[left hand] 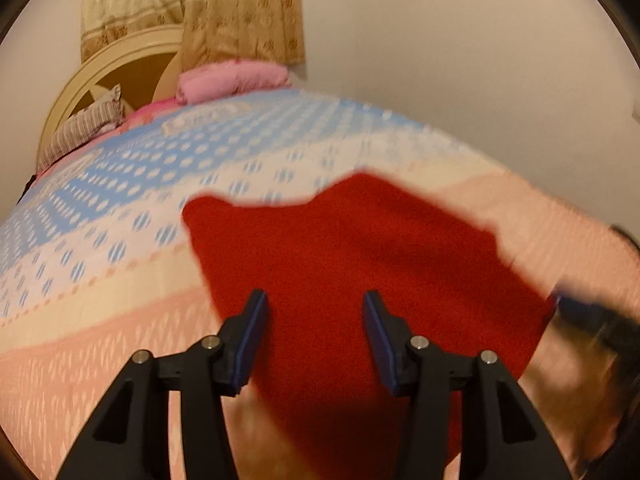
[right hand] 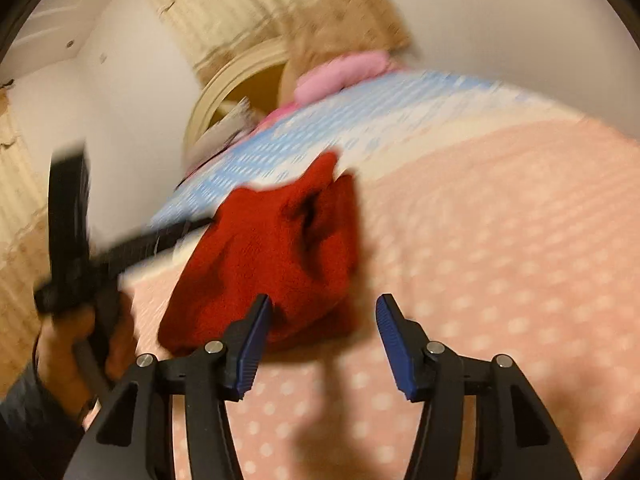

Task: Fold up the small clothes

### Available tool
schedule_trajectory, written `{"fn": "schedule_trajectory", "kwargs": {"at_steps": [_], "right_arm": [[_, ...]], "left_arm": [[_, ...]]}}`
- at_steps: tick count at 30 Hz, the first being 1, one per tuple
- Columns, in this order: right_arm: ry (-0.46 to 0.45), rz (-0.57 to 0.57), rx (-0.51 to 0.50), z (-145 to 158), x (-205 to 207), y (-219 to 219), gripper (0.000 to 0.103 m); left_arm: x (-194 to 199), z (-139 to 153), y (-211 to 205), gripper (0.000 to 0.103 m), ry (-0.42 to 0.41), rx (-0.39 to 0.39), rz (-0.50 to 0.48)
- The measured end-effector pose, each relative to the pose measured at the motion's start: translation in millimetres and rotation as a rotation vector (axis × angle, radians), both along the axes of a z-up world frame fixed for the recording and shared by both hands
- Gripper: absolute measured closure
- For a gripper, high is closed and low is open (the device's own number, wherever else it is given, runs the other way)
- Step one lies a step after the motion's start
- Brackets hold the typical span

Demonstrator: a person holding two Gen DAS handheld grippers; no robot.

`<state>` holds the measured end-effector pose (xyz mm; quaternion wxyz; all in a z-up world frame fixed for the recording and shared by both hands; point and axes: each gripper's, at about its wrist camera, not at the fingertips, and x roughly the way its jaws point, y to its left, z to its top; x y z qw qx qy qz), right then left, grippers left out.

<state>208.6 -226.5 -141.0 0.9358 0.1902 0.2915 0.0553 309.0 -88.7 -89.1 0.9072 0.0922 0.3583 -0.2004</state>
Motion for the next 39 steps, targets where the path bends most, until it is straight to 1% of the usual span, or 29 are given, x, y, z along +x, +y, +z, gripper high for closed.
{"fn": "schedule_trajectory", "kwargs": {"at_steps": [1,3,5,7,9,10,11,13,14,15,17,19,20,21,23,24,25,26,28,29,30,31,33,35,37,38,39], "right_arm": [[-0.029,0.012,-0.008,10,-1,2,0.048],[-0.055,0.057,-0.026,27,5,11,0.048],[-0.076,0.125,-0.056,41,17,27,0.048],[-0.077,0.199,-0.057,46,33,40,0.048],[-0.040,0.234,-0.057,44,54,48,0.048],[0.005,0.249,-0.064,37,65,52,0.048],[0.056,0.260,-0.066,27,76,53,0.048],[0.158,0.238,-0.070,3,94,54,0.048],[0.179,0.252,-0.057,-6,96,54,0.048],[0.169,0.264,-0.068,-7,91,57,0.048],[0.169,0.266,-0.140,0,85,65,0.048],[0.140,0.280,-0.123,13,83,69,0.048],[0.120,0.305,-0.114,19,84,74,0.048],[0.107,0.328,-0.123,23,88,81,0.048],[0.113,0.370,-0.144,26,104,97,0.048],[0.125,0.390,-0.122,25,115,104,0.048],[0.155,0.416,-0.080,20,127,108,0.048],[0.195,0.432,-0.060,13,137,113,0.048],[0.274,0.439,-0.057,-6,154,122,0.048],[0.297,0.445,-0.066,-14,159,126,0.048],[0.282,0.448,-0.081,-14,161,129,0.048],[0.277,0.447,-0.090,-12,160,131,0.048],[0.262,0.448,-0.083,-8,154,128,0.048],[0.200,0.450,-0.048,1,143,116,0.048],[0.136,0.427,-0.026,9,136,103,0.048],[0.124,0.409,-0.018,11,134,93,0.048],[0.133,0.390,-0.012,9,135,85,0.048]], "left_arm": [[-2,-7,1,0.050,0.000,0.025,0.007],[-4,-14,2,0.047,-0.013,0.042,0.022],[-5,-14,9,0.044,0.003,0.005,0.037],[-4,-15,15,0.038,0.015,-0.007,0.059],[-6,-19,22,0.034,0.021,-0.022,0.068],[-6,-20,25,0.033,0.024,-0.032,0.071],[-6,-21,28,0.031,0.031,-0.047,0.073],[-7,-24,32,0.028,0.042,-0.067,0.076],[-8,-25,34,0.028,0.047,-0.072,0.079],[-9,-26,36,0.027,0.047,-0.083,0.082],[-11,-27,39,0.025,0.043,-0.093,0.088],[-12,-27,42,0.023,0.043,-0.107,0.102],[-12,-28,44,0.022,0.048,-0.115,0.107],[-13,-28,46,0.022,0.054,-0.127,0.113],[-14,-30,50,0.022,0.065,-0.147,0.122],[-14,-31,52,0.022,0.069,-0.154,0.128],[-16,-31,54,0.020,0.070,-0.163,0.135],[-16,-31,55,0.019,0.072,-0.166,0.141],[-18,-32,58,0.018,0.073,-0.176,0.146],[-18,-32,59,0.018,0.073,-0.182,0.148],[-18,-32,60,0.017,0.073,-0.188,0.151],[-18,-32,62,0.013,0.073,-0.193,0.155],[-19,-31,64,0.013,0.068,-0.211,0.152],[-23,-27,67,0.013,0.048,-0.230,0.148],[-27,-19,69,0.013,0.017,-0.250,0.151],[-28,-17,69,0.013,0.009,-0.260,0.152],[-27,-16,69,0.013,0.011,-0.268,0.153]]}}
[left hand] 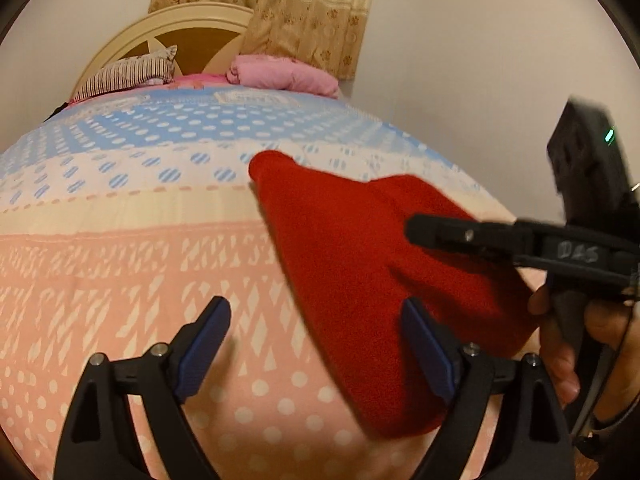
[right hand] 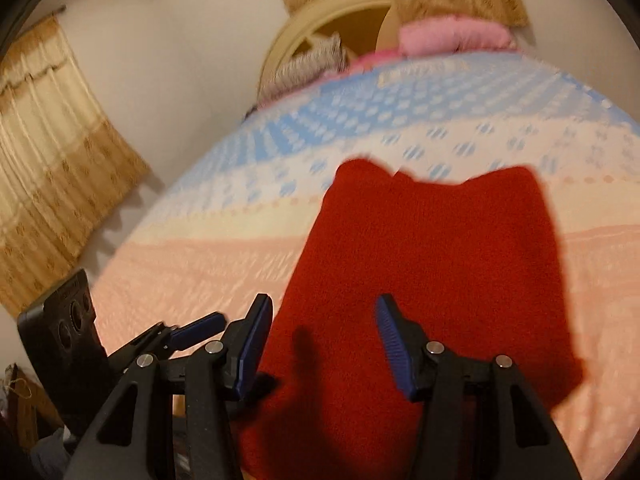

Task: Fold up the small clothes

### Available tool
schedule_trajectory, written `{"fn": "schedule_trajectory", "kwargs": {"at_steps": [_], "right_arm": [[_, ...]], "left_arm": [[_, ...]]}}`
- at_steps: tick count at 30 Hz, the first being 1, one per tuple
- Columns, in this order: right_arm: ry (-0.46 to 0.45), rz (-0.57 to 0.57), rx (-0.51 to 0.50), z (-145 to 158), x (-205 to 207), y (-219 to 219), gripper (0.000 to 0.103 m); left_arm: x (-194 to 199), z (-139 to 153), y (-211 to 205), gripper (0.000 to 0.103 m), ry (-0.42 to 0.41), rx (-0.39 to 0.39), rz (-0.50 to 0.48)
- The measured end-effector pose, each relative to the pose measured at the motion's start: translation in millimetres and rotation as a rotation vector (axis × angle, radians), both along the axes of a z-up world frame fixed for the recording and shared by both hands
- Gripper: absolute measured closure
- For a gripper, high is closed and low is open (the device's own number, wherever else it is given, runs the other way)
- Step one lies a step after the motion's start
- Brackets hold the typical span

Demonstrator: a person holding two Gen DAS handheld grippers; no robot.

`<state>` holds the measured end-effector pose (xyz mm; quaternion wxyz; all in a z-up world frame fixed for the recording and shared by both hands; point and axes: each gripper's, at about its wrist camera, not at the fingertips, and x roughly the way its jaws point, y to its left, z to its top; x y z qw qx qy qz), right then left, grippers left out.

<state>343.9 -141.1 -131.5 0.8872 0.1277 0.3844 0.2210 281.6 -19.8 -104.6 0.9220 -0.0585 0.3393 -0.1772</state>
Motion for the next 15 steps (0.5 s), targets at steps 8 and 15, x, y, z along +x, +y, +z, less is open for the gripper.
{"fn": "schedule_trajectory", "kwargs": {"at_steps": [8,15], "right_arm": [[-0.025,-0.013,0.022,7,-3,-34,0.048],[0.056,-0.211,0.103,-3,24,-109,0.048]], "left_arm": [[12,-6,-19,0.013,0.067,0.018,-0.014],[19,-14,-19,0.013,0.112,-0.030,-0.025]]}}
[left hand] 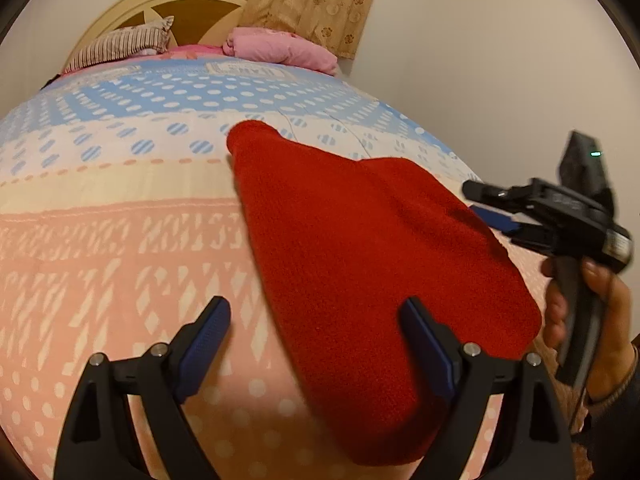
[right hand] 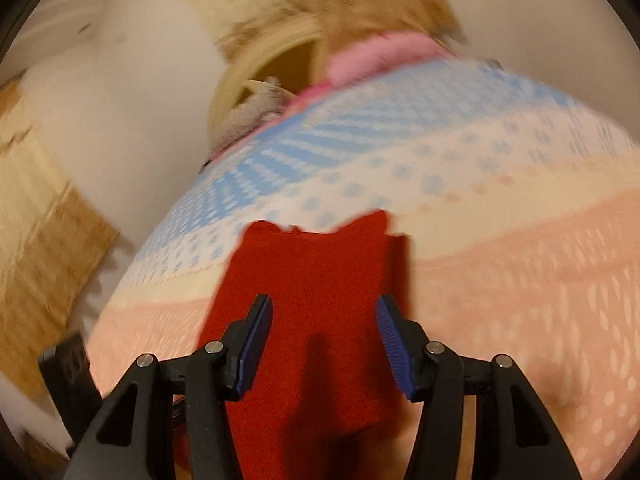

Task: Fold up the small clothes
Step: 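Close the right gripper on the folded sweater edge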

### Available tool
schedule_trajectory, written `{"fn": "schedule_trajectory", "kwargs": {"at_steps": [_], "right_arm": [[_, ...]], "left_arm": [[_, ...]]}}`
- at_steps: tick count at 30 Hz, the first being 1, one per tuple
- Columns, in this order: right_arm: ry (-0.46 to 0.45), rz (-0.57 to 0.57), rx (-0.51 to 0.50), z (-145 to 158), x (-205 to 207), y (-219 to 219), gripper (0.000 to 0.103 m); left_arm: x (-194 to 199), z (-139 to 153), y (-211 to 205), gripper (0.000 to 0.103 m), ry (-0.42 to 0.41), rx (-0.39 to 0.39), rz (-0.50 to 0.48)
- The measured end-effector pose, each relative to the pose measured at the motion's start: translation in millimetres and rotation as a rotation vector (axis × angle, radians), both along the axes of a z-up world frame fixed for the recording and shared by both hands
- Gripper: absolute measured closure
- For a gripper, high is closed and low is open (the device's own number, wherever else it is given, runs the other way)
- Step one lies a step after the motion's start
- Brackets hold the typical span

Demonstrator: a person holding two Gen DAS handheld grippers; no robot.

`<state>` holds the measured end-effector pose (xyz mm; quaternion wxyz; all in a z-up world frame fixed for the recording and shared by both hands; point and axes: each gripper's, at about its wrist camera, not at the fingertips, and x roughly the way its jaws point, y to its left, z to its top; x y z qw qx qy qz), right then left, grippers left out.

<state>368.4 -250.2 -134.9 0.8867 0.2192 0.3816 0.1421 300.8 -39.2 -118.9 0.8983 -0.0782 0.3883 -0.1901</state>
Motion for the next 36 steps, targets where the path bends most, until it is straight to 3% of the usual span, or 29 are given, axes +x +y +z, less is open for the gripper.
{"fn": "schedule_trajectory", "kwargs": {"at_steps": [5,10,22,25,27,36], "right_arm": [[0.111,0.036,-0.006,-29,26,-1,0.048],[0.147,0.028,0.094,-47,45,-11,0.048],[0.118,0.090,0.214,-59,65,-12,0.049],[0.112,0.107,0.206,-58,65,-7,0.052],[0.114,0.106,0.215,-60,63,-7,0.059],[0.109,0.088,0.247,-65,62,-11,0.063]], "left_arm": [[3,-9,5,0.012,0.040,-0.050,-0.007],[3,-12,4,0.012,0.048,-0.060,-0.015],[-1,-11,-5,0.016,0.029,-0.018,-0.041],[-2,-11,-6,0.016,0.037,-0.022,-0.047],[-1,-12,-5,0.016,0.043,-0.030,-0.049],[1,-12,-4,0.016,0.050,-0.043,-0.053]]}}
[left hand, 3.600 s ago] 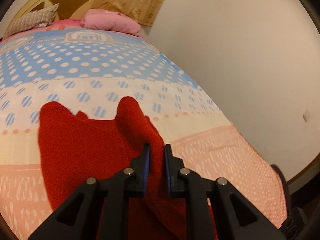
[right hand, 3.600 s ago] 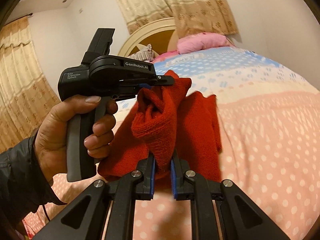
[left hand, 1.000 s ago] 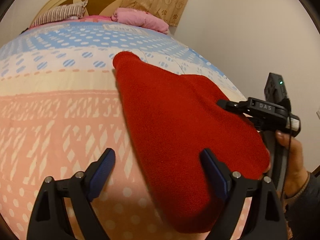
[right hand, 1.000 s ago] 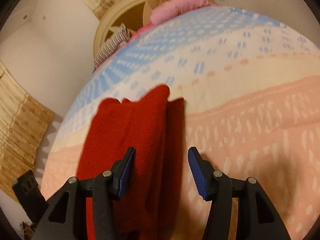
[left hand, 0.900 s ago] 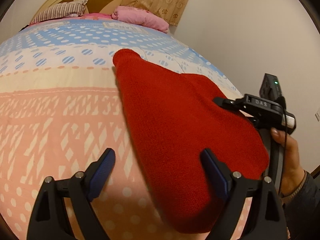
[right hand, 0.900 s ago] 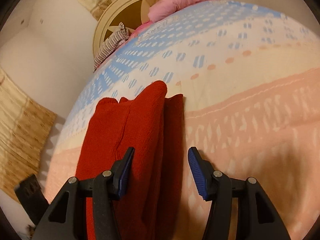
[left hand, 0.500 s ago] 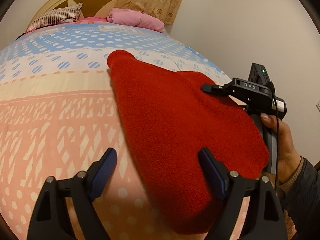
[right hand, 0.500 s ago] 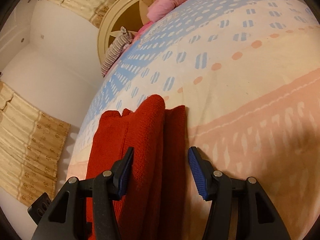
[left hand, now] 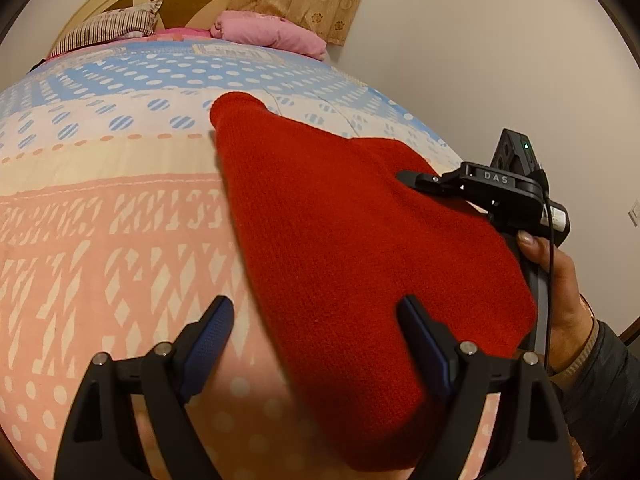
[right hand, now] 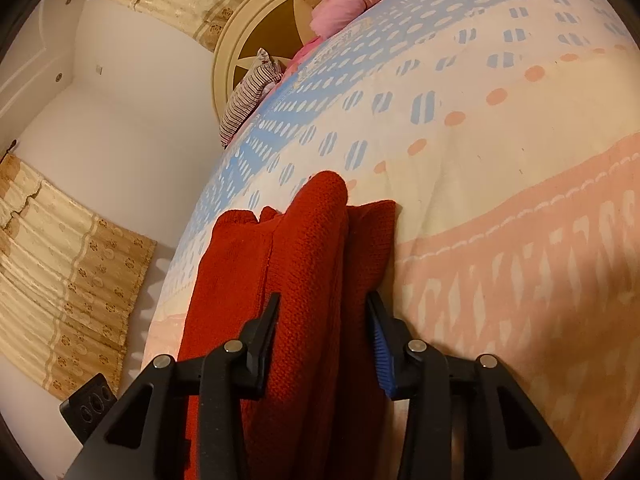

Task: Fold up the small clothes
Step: 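Close the right gripper on the folded sweater edge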

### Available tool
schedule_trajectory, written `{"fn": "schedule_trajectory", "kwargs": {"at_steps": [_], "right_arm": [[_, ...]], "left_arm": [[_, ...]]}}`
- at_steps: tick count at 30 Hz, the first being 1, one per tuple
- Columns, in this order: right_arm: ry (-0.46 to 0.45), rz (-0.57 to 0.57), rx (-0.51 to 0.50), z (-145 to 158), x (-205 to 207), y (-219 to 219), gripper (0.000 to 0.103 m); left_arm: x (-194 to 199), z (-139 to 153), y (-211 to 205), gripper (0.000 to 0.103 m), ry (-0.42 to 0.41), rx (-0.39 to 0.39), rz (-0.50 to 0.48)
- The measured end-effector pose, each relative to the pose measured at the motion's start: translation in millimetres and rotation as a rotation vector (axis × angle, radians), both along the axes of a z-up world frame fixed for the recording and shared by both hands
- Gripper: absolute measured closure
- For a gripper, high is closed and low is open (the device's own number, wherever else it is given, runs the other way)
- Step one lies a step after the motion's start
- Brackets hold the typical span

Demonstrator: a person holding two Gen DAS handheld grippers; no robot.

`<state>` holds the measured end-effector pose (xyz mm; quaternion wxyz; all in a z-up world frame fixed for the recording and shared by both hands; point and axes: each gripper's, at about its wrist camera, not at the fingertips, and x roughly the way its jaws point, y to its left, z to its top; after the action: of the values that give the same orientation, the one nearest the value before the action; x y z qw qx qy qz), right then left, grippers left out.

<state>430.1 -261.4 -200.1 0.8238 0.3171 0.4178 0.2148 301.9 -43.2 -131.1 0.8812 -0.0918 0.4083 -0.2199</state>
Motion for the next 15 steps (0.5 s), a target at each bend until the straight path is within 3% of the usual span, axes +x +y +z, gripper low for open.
{"fn": "schedule_trajectory", "kwargs": {"at_steps": [4,7,15], "right_arm": [[-0.007,0.004,-0.018,0.8,-1.1,1.5,0.063],[-0.006,0.015,0.007,-0.2,-3.1,-1.3,0.067],[0.001,0.023,0.061,-5.2,-2.3,-7.4,0.072]], "left_arm": [[0.0,-0.1,0.3,0.024,0.000,-0.022,-0.022],[-0.1,0.2,-0.5,0.033,0.001,-0.043,-0.046],[-1.0,2.8,-2.5,0.046,-0.005,-0.063,-0.067]]}}
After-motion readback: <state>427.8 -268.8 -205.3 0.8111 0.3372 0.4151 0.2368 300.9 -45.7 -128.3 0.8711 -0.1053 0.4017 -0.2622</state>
